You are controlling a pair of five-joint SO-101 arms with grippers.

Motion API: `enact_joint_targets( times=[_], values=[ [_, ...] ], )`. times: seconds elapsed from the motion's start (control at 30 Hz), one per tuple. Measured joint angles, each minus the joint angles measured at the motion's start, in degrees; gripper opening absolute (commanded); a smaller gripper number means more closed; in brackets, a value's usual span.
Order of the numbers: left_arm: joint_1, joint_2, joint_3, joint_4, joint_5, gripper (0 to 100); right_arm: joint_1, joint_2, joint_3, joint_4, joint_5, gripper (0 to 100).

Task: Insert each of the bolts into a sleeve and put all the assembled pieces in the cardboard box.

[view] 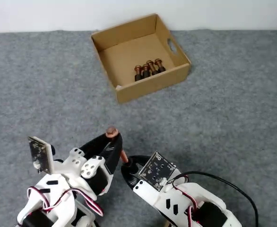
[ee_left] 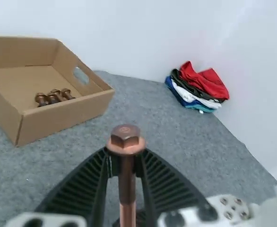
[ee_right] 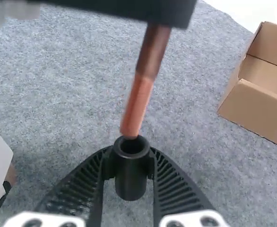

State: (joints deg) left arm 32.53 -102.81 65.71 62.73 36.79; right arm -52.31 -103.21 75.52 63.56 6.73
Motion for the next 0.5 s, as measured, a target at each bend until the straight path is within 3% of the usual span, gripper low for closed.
enact_joint_targets(
  times=[0.5],
  values=[
    [0.62,-0.44,2.02,-0.26,-0.44,0,-0.18,0.09,0.09,-3.60,0.00,0.8]
  ],
)
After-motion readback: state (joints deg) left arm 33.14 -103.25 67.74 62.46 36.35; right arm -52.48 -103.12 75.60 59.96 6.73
